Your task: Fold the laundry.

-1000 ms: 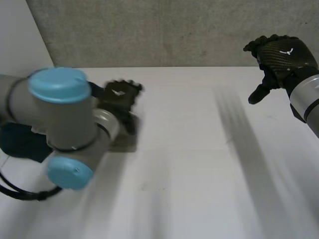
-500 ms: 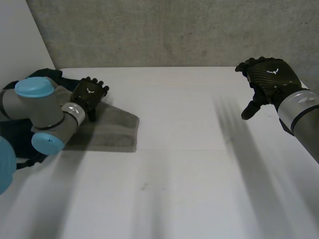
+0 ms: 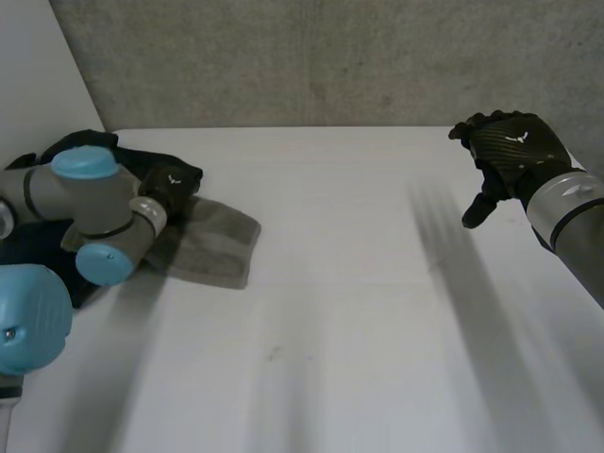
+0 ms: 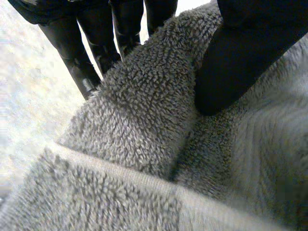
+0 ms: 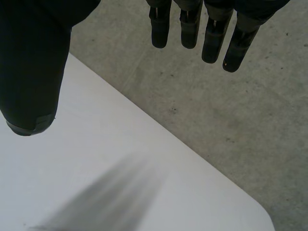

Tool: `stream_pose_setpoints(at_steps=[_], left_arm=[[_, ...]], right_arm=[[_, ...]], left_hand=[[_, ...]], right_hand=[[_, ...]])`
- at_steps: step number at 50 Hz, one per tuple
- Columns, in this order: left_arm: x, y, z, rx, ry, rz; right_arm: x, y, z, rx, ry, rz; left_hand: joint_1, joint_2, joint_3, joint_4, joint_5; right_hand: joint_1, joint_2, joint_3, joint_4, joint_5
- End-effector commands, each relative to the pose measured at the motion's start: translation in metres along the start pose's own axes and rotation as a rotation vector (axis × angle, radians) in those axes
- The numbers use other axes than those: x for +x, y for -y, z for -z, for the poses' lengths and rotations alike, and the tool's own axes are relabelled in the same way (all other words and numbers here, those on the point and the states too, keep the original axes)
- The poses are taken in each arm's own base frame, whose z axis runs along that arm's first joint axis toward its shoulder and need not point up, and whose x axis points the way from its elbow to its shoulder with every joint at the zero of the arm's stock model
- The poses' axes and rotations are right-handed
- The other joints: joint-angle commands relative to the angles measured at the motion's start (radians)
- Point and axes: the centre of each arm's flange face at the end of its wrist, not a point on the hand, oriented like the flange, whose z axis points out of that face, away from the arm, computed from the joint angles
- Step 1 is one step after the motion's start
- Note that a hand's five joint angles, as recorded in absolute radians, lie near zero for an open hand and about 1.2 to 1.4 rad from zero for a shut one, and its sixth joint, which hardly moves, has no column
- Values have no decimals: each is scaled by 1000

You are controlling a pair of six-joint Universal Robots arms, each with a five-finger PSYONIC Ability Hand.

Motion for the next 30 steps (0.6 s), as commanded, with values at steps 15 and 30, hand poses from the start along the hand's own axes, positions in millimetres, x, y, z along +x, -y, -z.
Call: stream_pose_setpoints(at_steps=[15,30], left_arm=[[105,195,170,308,-285,280],[104,182,167,231,-180,197]], right_arm=[[36,31,-1,51,-91,3],[20,22,8,-37,20,19]], left_hand=[[323,228,244,207,320],[-898,-993,-977,-1015,-901]], right_hand=[[-18,-40,-33,-54,-56],[-18,-40,-33,-54,-56]])
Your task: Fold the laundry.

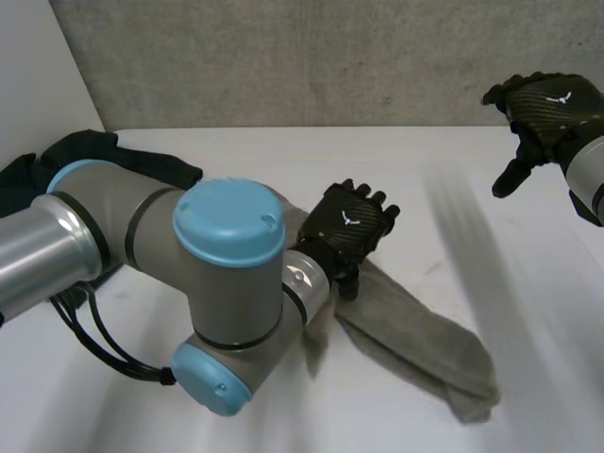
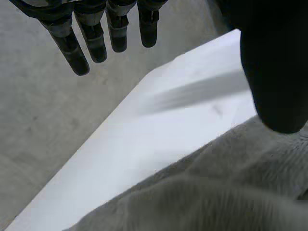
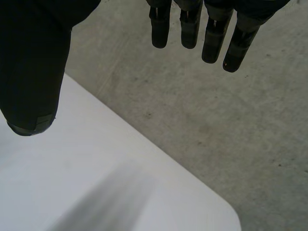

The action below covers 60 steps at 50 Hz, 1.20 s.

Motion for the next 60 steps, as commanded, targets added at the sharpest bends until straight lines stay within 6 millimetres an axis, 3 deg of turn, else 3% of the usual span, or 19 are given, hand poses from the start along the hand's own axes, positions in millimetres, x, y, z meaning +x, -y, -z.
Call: stream_pose_setpoints(at_steps=[1,3,8,13,15,24,28,35,41,46,50,51,54,57,60], left_arm=[[-66,-2,-5,-39,218,-44],[-89,-4,-2,-52,270,-38],[-114,-19,6,-103,315,-29],[-144,-52,8,-166,321,-3],[-150,-57,7,-162,306,3],[-154,-112,-13,-225,183,26],[-165,-121,-19,-230,203,12],[-166,-135,-29,-242,201,15],[-162,-145,-35,-267,182,23],[-159,-146,-38,-275,165,26],[-154,-150,-39,-301,140,25],[-150,-152,-40,-313,125,18],[-145,-151,-41,-325,110,5],[-139,-145,-41,-325,92,-19],[-139,-137,-42,-317,102,-33]], right_arm=[[-13,-6,9,-66,97,23],[-17,-11,12,-100,129,34],[-36,-16,25,-159,200,32],[-83,-18,50,-184,340,29],[-94,-20,58,-197,373,6],[-148,-25,87,-192,526,-93],[-172,-37,87,-177,564,-77],[-199,-59,72,-144,543,-31],[-214,-81,64,-153,549,83],[-219,-92,56,-152,534,163],[-222,-99,49,-155,527,206],[-221,-96,46,-146,515,214],[-213,-88,41,-131,470,210],[-205,-71,42,-91,442,201],[-188,-38,46,-10,403,200]], left_hand=[[-17,-25,-29,-24,-42],[-17,-25,-29,-24,-42],[-17,-25,-29,-24,-42],[16,8,4,9,-9],[22,13,10,15,-3],[48,40,36,41,23],[127,119,115,120,102],[195,187,183,188,170],[277,269,265,270,252],[512,503,499,504,487],[799,791,787,792,774],[1006,998,994,999,981],[1205,1196,1192,1197,1179],[1205,1196,1192,1197,1179],[1205,1196,1192,1197,1179]], right_hand=[[-18,-40,-33,-54,-56],[-18,-40,-33,-54,-56],[-18,-40,-33,-54,-56],[-18,-40,-33,-54,-56],[-18,-40,-33,-54,-56],[-18,-40,-33,-54,-56],[-18,-40,-33,-54,-56],[-18,-40,-33,-54,-56],[-18,-40,-33,-54,-56],[77,55,62,41,39],[423,400,407,387,385],[732,710,717,696,694],[1202,1180,1187,1166,1164],[1204,1181,1188,1168,1166],[1204,1181,1188,1168,1166]])
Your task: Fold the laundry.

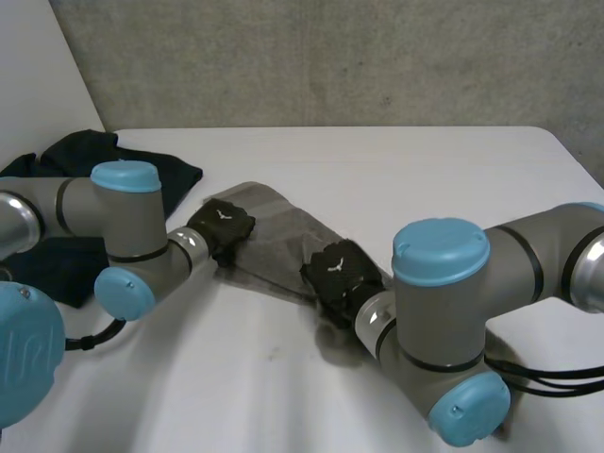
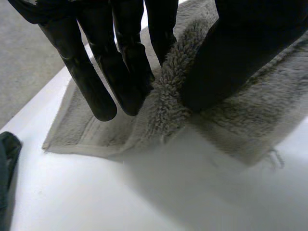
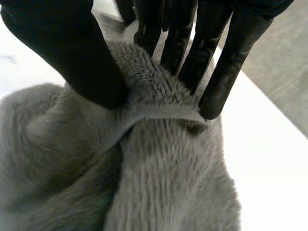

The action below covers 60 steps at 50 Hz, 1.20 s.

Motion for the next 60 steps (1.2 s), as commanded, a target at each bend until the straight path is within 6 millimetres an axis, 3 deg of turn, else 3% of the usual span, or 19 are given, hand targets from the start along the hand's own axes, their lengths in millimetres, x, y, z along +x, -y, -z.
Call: stream_pose_setpoints(at_steps=[1,5,6,9,10,14,18,24,27,31,34,37,39,43,47,50,54,58,60], left_arm=[[6,15,4,9,8,-40],[-15,57,25,76,116,-41],[-24,77,40,112,160,-31],[-32,102,64,169,196,-1],[-36,119,84,213,212,25],[-46,151,131,310,254,49],[-48,164,157,366,278,46],[-34,153,148,343,246,39],[-28,136,120,298,227,37],[-34,135,82,314,277,-15],[-50,150,58,369,393,-71],[-73,188,53,509,540,-130],[-87,219,61,640,624,-151],[-101,254,83,816,727,-146],[-99,277,111,902,756,-142],[-91,278,123,890,729,-141],[-79,258,131,799,673,-144],[-60,216,130,655,592,-150],[-44,183,125,552,533,-156]], right_arm=[[37,48,26,121,-109,12],[74,62,46,105,-190,71],[89,67,55,76,-216,115],[105,74,72,28,-239,188],[115,76,82,-13,-250,233],[138,79,101,-91,-276,313],[148,82,105,-107,-301,346],[149,78,100,-116,-292,349],[150,68,82,-126,-286,352],[165,73,43,-29,-382,376],[183,89,26,70,-485,398],[208,121,13,237,-654,453],[223,148,15,365,-776,508],[237,182,27,541,-921,585],[236,198,38,661,-939,641],[228,192,38,663,-878,679],[210,174,39,636,-736,716],[206,134,40,508,-577,717],[198,101,39,406,-449,703]], left_hand=[[265,215,217,208,253],[265,215,217,208,253],[265,215,217,208,253],[265,215,217,208,253],[265,215,217,208,253],[265,215,217,208,253],[265,215,217,208,253],[265,215,217,208,253],[265,215,217,208,253],[265,215,217,208,253],[265,215,217,208,253],[265,215,217,208,253],[265,215,217,208,253],[265,215,217,208,253],[265,215,217,208,253],[265,215,217,208,253],[265,215,217,208,253],[265,215,217,208,253],[265,215,217,208,253]], right_hand=[[454,267,264,262,283],[454,267,264,262,283],[454,267,264,262,283],[454,267,264,262,283],[454,267,264,262,283],[454,267,264,262,283],[454,267,264,262,283],[454,267,264,262,283],[454,267,264,262,283],[454,267,264,262,283],[454,267,264,262,283],[454,267,264,262,283],[454,267,264,262,283],[454,267,264,262,283],[454,267,264,262,283],[454,267,264,262,283],[454,267,264,262,283],[454,267,264,262,283],[454,267,264,262,283]])
